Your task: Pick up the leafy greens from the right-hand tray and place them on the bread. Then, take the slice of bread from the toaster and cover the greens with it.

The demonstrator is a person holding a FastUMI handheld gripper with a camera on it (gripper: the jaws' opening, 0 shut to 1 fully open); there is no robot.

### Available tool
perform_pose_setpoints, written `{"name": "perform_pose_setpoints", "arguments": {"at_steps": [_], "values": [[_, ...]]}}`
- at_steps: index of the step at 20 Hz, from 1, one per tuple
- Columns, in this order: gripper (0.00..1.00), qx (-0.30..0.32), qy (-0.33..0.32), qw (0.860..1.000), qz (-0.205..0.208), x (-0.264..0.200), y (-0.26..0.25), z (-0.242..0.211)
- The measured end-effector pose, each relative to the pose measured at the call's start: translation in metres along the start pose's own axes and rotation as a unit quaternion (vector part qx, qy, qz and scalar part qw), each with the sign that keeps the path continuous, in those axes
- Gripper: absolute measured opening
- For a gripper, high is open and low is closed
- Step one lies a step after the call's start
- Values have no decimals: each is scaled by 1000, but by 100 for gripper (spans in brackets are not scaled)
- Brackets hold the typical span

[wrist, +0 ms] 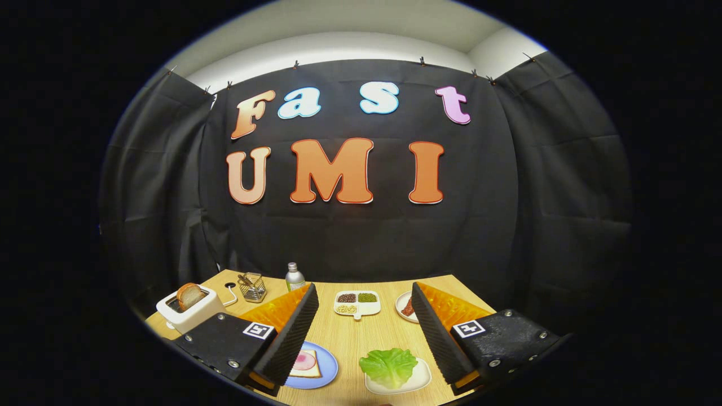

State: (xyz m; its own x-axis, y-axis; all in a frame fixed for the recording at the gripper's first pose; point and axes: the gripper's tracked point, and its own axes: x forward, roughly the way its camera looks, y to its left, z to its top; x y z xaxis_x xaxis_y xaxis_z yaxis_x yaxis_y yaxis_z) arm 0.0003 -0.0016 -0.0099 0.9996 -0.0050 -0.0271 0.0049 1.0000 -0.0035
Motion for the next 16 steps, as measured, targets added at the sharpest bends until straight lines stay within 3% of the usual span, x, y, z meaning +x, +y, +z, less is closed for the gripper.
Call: {"name": "perform_pose_setpoints", "arguments": {"at_steps": [9,16], "values": [[99,-3,14,1000,2,13,-7,-35],[99,1,87,996,-3,34,-31,-122]]}}
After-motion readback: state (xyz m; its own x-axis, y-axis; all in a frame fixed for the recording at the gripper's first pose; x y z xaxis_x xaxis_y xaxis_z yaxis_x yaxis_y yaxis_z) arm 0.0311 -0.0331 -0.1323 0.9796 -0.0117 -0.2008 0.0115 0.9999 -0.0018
